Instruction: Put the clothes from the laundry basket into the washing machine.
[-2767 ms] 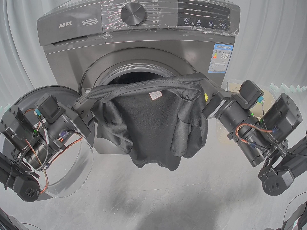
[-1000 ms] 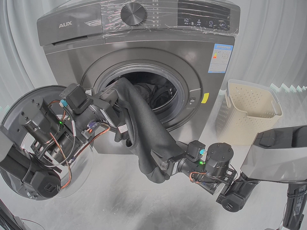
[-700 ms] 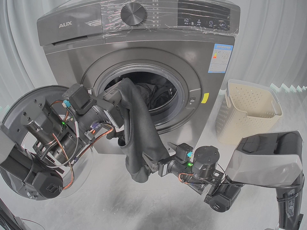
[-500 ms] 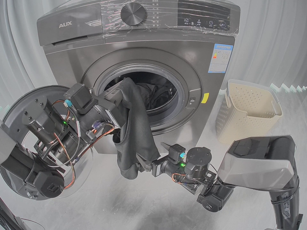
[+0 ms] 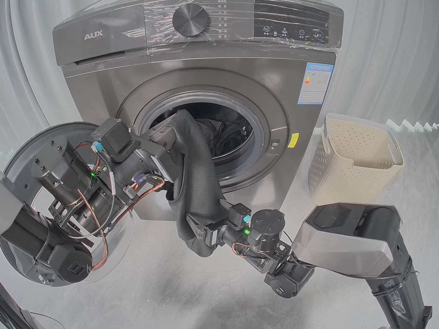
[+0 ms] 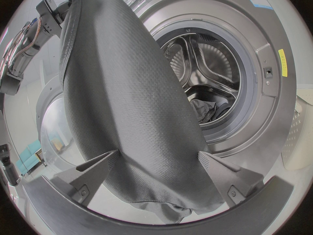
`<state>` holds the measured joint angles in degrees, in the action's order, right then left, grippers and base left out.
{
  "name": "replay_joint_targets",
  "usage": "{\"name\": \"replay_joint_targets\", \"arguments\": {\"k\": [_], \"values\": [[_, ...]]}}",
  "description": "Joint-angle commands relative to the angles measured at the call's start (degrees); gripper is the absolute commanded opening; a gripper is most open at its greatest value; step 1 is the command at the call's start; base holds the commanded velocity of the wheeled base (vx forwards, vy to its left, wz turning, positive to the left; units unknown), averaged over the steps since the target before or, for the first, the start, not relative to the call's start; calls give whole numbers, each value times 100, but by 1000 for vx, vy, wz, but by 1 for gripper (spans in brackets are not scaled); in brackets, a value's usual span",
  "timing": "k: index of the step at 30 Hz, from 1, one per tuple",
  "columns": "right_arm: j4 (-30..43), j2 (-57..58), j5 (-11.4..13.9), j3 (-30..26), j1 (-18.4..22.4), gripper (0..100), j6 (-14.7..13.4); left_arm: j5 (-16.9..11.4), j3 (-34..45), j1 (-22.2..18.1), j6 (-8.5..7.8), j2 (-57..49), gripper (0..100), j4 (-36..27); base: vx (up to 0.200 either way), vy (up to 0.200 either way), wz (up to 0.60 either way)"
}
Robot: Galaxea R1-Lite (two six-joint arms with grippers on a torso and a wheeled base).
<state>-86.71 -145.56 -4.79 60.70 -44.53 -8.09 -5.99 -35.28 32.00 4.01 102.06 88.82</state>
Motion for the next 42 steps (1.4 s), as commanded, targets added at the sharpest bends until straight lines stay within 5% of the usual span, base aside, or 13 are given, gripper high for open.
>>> {"name": "replay_joint_targets", "arguments": {"k": [1,2,3,18,29,40,41,42], "values": [[14,-228,-39,250,85,100,1,1,-14,-1,3,-46,0,4,0,0,0],[14,-236,-48,285,120,100,1,1,-14,-1,3,-55,0,4,0,0,0],[14,-236,-57,302,138,0,1,1,-14,-1,3,-63,0,4,0,0,0],[-83,115,-83,179,349,0,-26,1,232,-115,12,-90,0,4,0,0,0],[-92,1600,-136,-462,568,0,-87,-105,1524,-203,3,16,0,4,0,0,0],[-83,1838,-330,-436,454,0,-96,-192,1955,-133,-6,376,0,12,0,0,0],[-83,1855,-330,-445,454,0,-96,-192,1955,-124,-6,438,100,12,0,0,0],[-92,1864,-330,-453,454,0,-105,-192,1964,-115,-6,482,100,12,0,0,0]]}}
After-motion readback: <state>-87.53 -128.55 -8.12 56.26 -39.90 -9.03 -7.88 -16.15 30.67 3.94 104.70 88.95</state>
